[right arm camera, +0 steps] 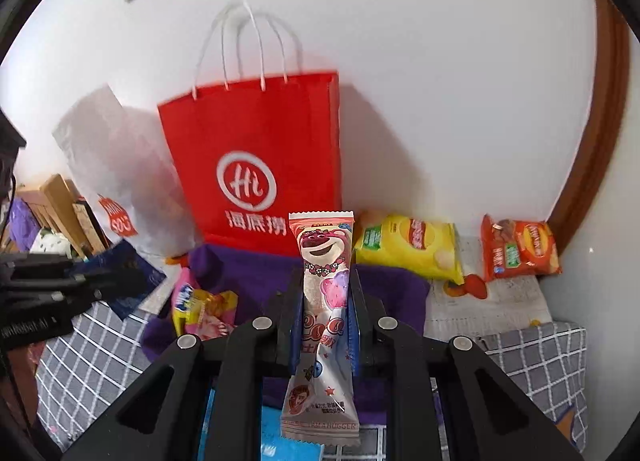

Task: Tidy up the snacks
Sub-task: 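Carry both held packets over the purple towel and lower them, then open the right tool on the bear packet while the left tool releases the blue packet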

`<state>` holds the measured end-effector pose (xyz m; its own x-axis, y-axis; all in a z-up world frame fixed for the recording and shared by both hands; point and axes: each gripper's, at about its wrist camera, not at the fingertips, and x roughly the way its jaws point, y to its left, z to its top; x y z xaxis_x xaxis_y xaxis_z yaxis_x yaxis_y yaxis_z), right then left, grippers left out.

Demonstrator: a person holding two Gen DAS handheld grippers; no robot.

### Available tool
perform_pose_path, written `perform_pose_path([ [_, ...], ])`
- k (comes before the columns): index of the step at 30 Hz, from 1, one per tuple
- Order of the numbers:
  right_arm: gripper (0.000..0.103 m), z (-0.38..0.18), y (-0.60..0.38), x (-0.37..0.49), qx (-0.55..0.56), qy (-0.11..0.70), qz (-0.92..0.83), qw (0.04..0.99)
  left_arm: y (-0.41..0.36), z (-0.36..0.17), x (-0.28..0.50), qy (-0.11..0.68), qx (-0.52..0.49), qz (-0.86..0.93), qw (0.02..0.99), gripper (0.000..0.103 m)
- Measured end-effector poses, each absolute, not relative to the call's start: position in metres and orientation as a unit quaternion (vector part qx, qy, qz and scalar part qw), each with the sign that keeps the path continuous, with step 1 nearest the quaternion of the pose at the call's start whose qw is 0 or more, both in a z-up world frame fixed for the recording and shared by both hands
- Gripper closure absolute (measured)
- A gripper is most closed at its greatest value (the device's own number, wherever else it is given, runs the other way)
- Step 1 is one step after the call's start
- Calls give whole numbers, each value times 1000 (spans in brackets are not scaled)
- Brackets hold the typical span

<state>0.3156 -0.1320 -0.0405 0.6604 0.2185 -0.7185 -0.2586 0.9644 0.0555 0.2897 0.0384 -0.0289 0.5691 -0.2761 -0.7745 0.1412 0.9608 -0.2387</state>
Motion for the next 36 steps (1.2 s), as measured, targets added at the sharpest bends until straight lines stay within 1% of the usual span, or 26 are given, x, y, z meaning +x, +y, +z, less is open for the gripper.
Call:
perform_pose_path([
  [5,85,-84,-133,341,-14,441,139,886,46,-60,312,461,-85,-131,874,85],
  [9,85,-105,-137,350,-15,456,137,879,49,-86,326,482,-70,-125,864,85],
  [13,85,-121,-138,358,-28,468,128,874,56,-93,332,490,-82,-126,858,85],
  [22,84,-132,-136,363,-32,480,140,865,68,-95,334,490,-86,-103,861,85],
  [36,84,-151,-116,362,-56,503,168,846,51,-113,338,510,-80,-124,847,85],
])
